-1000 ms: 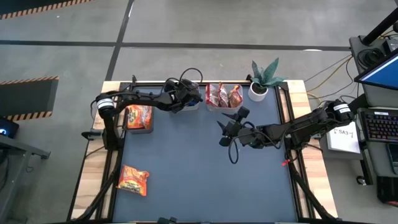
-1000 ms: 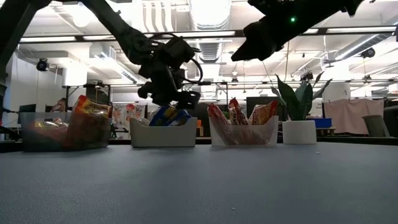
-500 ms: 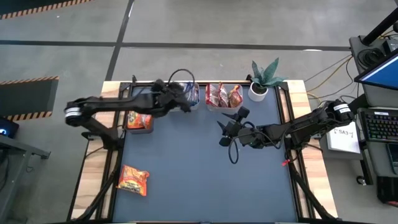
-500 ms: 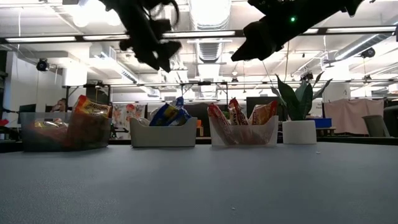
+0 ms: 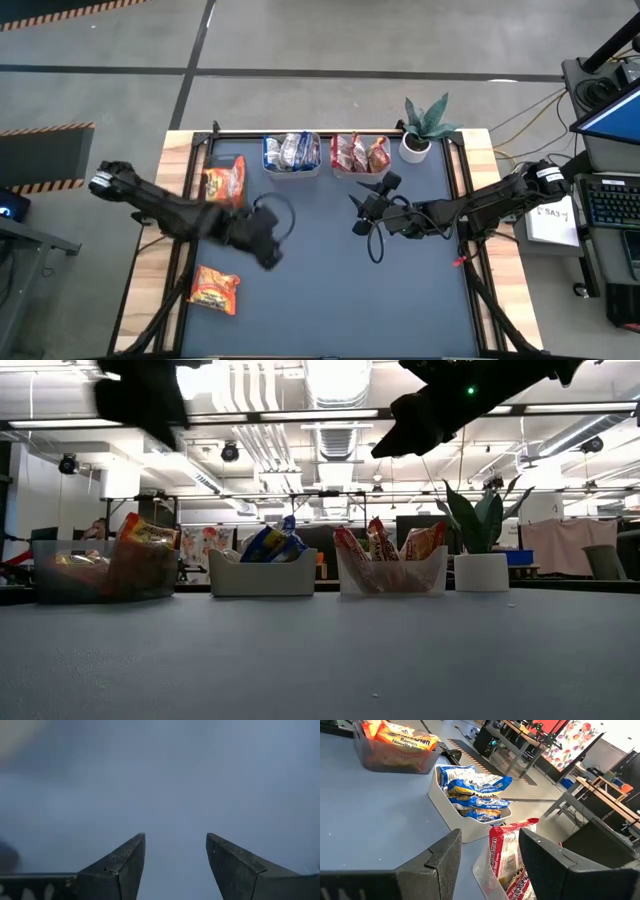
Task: Sort Maruchan noodles
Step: Put the orange noodle pack into the black bin
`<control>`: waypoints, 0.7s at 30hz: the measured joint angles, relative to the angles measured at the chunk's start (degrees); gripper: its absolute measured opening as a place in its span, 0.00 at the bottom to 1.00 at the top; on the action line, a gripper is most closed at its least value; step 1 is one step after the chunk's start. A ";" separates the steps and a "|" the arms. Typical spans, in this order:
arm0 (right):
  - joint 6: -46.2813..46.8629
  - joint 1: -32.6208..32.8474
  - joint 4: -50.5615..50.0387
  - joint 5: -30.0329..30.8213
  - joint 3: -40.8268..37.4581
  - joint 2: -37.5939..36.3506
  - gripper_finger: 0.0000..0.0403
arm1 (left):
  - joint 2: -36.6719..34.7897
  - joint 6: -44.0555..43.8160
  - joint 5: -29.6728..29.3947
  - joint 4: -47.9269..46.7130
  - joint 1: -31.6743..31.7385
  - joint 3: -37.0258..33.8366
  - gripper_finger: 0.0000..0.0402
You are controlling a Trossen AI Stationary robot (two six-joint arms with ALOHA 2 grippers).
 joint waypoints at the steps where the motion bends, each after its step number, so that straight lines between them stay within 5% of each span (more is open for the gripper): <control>1: 0.00 0.00 0.01 0.00 0.00 0.00 0.46 | 0.47 -4.25 0.72 -1.36 -2.24 0.00 0.48; 9: 0.89 0.00 0.09 0.00 0.00 0.00 0.46 | 7.52 -36.14 16.53 -15.81 -14.13 -0.04 0.45; 13: 1.45 -0.11 0.36 0.00 0.00 0.00 0.46 | 12.41 -40.29 25.47 -19.55 -15.81 -0.04 0.43; 21: 1.85 -0.24 0.56 0.04 0.00 0.00 0.46 | 21.37 -40.64 29.75 -19.49 -17.54 0.02 0.40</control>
